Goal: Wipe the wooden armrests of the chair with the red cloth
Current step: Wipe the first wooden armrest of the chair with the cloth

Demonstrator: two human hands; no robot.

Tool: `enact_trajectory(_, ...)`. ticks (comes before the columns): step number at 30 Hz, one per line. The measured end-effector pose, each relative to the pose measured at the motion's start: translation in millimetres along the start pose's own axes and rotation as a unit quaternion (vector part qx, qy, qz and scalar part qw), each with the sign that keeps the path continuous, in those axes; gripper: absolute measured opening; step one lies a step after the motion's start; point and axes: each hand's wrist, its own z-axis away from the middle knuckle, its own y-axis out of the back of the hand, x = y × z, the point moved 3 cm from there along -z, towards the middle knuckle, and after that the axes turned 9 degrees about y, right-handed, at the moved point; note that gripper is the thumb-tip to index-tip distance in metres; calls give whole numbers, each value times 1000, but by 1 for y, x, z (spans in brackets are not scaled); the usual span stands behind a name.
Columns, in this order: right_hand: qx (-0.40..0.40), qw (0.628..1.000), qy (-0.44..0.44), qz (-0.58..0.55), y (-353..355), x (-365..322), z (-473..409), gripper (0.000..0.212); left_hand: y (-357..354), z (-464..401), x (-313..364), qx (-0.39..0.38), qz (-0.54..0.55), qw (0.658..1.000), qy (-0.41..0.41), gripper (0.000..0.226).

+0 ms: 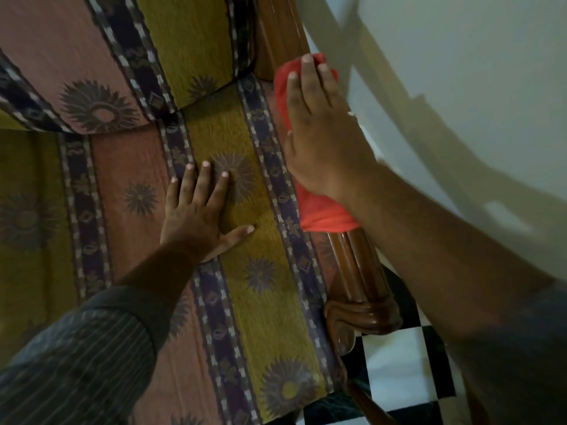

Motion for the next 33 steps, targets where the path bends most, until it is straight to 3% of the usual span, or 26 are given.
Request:
enact_trajectory(9, -23, 998, 56, 31, 3, -15, 45, 72, 3, -2, -1, -10, -19, 1000, -7, 117)
enact_trajectory(13, -11, 999, 31, -19, -4, -13, 73, 70, 0, -2, -7, -15, -34, 998, -42, 121)
enact_trajectory(28, 24, 998, -38, -49, 18, 15, -108, 71, 2, -4, -10, -49, 3, 998, -48, 120)
enact_trajectory(33, 23, 997, -31, -73, 21, 10, -69, 73, 2, -5, -10, -56, 21, 997, -55, 119)
